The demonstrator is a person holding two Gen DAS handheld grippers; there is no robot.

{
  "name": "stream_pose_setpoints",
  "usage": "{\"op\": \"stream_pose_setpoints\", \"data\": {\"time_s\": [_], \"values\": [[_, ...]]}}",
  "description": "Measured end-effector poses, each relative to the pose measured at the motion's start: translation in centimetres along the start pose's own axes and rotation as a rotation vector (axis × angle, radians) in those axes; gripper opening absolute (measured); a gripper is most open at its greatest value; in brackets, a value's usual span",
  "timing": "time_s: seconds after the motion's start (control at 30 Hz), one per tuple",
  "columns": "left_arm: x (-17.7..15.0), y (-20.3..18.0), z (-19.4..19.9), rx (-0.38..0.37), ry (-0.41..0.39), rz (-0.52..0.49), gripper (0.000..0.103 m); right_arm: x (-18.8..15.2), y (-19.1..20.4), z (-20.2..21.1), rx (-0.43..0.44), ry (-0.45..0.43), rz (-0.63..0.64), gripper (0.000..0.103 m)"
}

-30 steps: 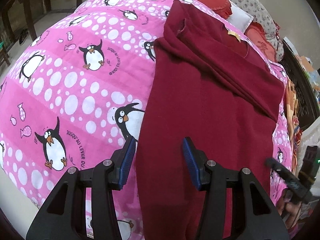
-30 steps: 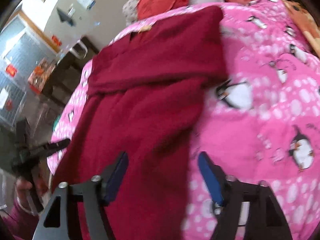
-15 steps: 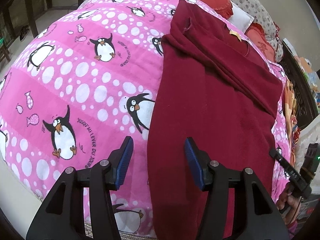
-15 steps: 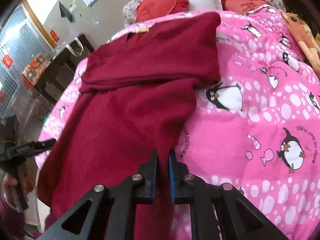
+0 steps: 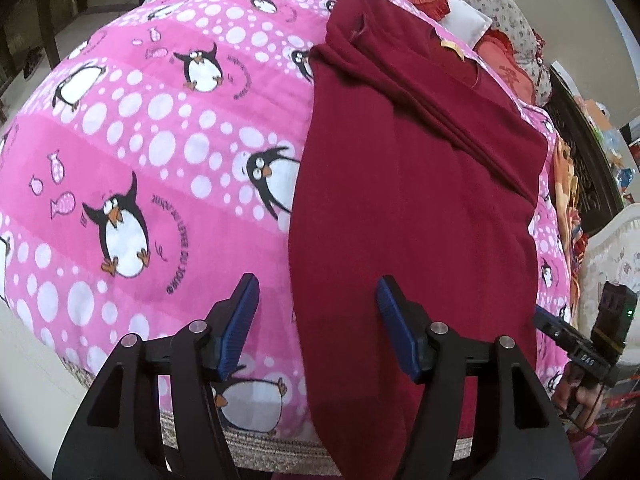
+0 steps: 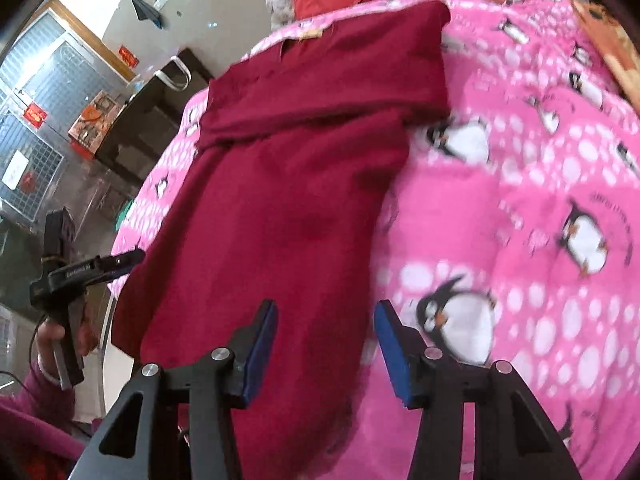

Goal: Fold small clothes

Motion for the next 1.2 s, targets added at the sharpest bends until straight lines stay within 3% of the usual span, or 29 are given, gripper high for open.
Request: {"op": "stream_pose_setpoints", "data": {"time_s": [0.07,0.1,0.13,0.17,0.2,0.3,0.57,0.7,0.8,0.83,0.9,1.0,1.2], "values": [[-0.2,-0.1,0.0,-0.001,0.000,-0.006,0.061,-0.3,0.3,-0.6,0.007,0.006,0.003,0.048],[-0.3,-0.1,0.0,0.001,0.000,-0.009,0.061,-0.4,0.5,-0.9,-0.011,0.005,0.023,0.044],[-0.3,-0.2,0.0,0.003,0.000,-0.012,0.061,-0.5,0.9,-1.0,-0.042,-0.007,0.049,0.036],[-0.3,-0.2,0.0,0.005,0.001,-0.015,0.061,-0.5,1.1,-0.9,-0.065,-0.024,0.064,0.017],[-0.3,-0.3,0.1,0.007,0.001,-0.017,0.061,-0.5,1.3,-0.7,-0.068,-0.031,0.072,0.010],[-0.5,-0.5,0.3,0.002,-0.003,-0.023,0.061,-0.3,1.3,0.3,-0.128,-0.057,0.098,0.009],[-1.0,-1.0,0.6,-0.011,-0.002,-0.048,0.061,0.7,1.0,3.0,-0.172,-0.108,0.094,0.008],[-1.5,-1.2,-0.2,-0.009,0.023,-0.058,0.061,0.3,-0.3,0.9,-0.229,-0.022,0.086,0.008],[-1.9,-1.0,-0.2,-0.020,0.032,-0.050,0.061,-0.3,-0.5,0.7,-0.225,-0.026,0.066,0.009],[-2.0,-0.9,-0.2,-0.021,0.033,-0.048,0.061,-0.3,-0.6,1.1,-0.210,-0.036,0.050,0.012],[-2.3,-0.6,-0.5,-0.026,0.051,-0.039,0.061,-0.3,-0.9,2.1,-0.196,-0.050,0.021,0.035],[-2.7,-0.2,-1.2,-0.049,0.083,-0.020,0.061,-0.6,-1.1,3.4,-0.155,-0.055,0.007,0.037],[-3.0,-0.9,-1.4,-0.038,0.067,-0.032,0.062,-2.2,-1.5,4.2,-0.056,-0.024,-0.048,0.041]]}}
Point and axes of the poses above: each gripper's, at about its wrist camera, not at the fingertips, and z roughly against the way its jaws point, y to its left, x to its top, the point moved 1 cm from there along -z, roughly the way its jaws point, and after that the axes turned 1 degree about x, right-handed, at the moved point
